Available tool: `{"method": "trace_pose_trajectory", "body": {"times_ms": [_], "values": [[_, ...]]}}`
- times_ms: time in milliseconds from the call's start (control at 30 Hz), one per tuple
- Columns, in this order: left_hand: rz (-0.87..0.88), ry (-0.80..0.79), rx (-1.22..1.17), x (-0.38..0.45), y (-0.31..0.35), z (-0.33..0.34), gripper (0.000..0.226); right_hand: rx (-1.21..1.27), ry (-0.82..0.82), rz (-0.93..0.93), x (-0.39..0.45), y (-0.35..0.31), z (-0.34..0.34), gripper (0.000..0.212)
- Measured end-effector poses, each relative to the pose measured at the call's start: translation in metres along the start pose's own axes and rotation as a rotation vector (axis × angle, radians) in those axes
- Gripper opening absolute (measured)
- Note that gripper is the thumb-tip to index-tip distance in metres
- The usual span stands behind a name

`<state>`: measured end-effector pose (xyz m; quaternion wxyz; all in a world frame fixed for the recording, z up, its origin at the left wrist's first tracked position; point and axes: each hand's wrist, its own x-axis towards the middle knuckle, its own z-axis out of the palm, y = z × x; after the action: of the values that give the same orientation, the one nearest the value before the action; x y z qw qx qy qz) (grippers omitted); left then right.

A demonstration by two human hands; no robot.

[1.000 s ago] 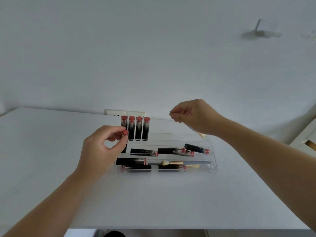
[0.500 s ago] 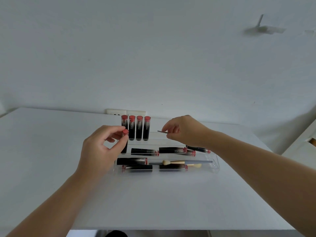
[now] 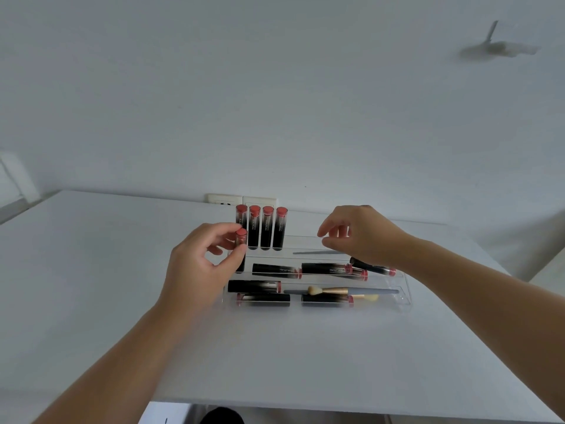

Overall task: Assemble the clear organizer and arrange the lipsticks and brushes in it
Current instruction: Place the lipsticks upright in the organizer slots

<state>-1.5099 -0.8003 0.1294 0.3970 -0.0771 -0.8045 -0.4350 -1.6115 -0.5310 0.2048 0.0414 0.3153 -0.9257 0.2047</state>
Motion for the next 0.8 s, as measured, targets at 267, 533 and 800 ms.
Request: {"method": "trace_pose_trajectory", "body": {"times_ms": [267, 533, 800], "values": [[0.010, 0.010, 0.052, -0.001, -0.003, -0.002, 0.029, -0.143, -0.145, 0.023, 0.015, -0.002, -0.008, 0.009], [-0.003, -0.046, 0.055, -0.001, -0.004, -0.004, 0.045, -0.118, -0.243, 0.032, 0.024, 0.002, -0.015, 0.010], [0.073, -0.025, 0.168, -0.001, -0.006, -0.001, 0.040, -0.086, -0.238, 0.045, 0.022, 0.006, -0.012, 0.015]]}}
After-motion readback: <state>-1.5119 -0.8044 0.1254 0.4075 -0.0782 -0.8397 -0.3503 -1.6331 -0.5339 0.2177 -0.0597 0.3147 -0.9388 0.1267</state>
